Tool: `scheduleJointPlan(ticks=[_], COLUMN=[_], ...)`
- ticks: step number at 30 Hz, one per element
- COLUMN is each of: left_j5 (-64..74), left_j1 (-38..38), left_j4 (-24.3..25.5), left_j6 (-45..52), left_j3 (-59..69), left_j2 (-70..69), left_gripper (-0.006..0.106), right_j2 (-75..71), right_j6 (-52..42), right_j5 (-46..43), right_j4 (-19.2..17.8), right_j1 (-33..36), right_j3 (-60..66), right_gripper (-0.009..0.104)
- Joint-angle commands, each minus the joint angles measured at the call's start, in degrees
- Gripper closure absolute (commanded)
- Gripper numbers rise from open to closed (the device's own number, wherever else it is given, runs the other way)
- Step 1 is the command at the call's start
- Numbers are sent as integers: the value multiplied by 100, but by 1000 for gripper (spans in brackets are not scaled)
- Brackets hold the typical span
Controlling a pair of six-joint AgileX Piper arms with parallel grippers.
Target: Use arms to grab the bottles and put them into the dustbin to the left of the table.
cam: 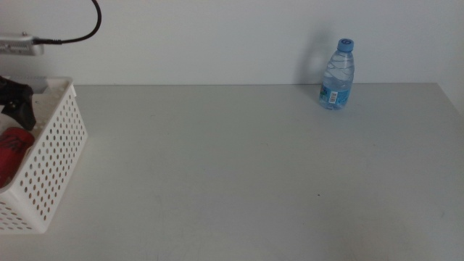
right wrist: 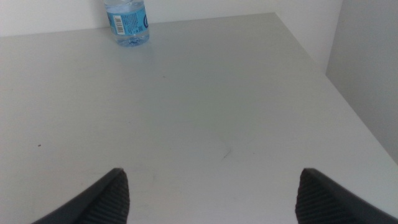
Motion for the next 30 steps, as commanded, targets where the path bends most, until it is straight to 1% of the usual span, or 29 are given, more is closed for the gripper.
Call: scheduleJointPlan(ticks=[1,4,7,9,13,16,20,26,28,30], left_j5=[477,253,-27,-134,-272,-809,-2086,-4507,-4908,-5023], left_j1=[-167,-330,-523,-711,-1326,-1952,-2852,-4292,-4600,-4791], left_j4=[84,-29,-442,-627,-810,-661,-222,387,477,512], left_j6=[-280,-317,-392,-350,40,-4,-562,-1011,-1172,-1333], left_j3=[-284,-334,-334,-334,-227,277,1747,4098,4611,4972], left_j2=[-638,-1029,-1430,-1736,-2269,-2900,-4089,-5808,-6262,-6640], left_gripper=[7,7,7,7,7,7,7,7,7,7], right_j2=[-122,-122,-122,-122,-122,-122,-122,-122,-122,-122], right_j6=[-28,-28,-28,-28,-28,-28,-28,-28,-28,-28], right_j5=[-303,-303,-303,-303,-303,-303,-303,-303,-303,-303], right_j4=[-58,-58,-58,-58,-58,-58,-58,-58,-58,-58], right_j1=[4,4,4,4,4,4,4,4,4,4], right_j3=[-46,-46,-46,-46,-46,-46,-46,-46,-46,-46], right_gripper=[1,1,1,1,1,1,1,1,1,1])
